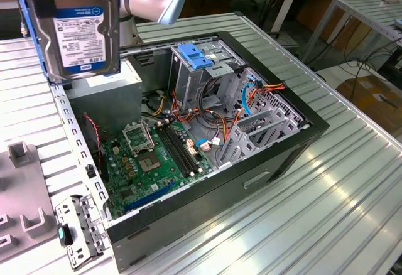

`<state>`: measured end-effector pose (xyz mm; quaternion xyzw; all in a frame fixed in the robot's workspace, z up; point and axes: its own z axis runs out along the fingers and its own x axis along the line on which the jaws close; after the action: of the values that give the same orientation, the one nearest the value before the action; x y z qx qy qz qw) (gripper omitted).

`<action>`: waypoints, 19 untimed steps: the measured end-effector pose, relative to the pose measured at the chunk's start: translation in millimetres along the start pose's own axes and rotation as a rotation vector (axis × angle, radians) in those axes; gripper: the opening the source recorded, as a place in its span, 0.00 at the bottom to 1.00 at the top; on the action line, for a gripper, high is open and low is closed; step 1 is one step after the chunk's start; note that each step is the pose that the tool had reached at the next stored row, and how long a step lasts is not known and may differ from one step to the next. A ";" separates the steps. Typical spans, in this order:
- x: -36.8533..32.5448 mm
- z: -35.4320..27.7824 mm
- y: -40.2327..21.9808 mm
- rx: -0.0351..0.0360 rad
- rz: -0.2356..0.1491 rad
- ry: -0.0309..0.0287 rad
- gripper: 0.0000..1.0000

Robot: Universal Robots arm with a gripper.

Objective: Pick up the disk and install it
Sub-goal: 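Pick up the disk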

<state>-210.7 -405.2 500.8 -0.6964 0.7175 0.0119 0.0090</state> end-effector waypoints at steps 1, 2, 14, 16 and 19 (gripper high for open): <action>-0.1 0.0 -3.5 0.0001 0.000 -0.0001 0.37; -0.1 0.1 -6.5 0.0001 0.000 -0.0002 0.37; 4.3 0.1 -44.0 -0.0004 0.003 -0.0002 0.37; 5.9 0.1 -47.4 -0.0004 0.003 -0.0002 0.37; 8.5 0.0 -53.8 -0.0005 0.004 0.0000 0.37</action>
<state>-157.2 -415.3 500.3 -0.6951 0.7188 0.0122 0.0088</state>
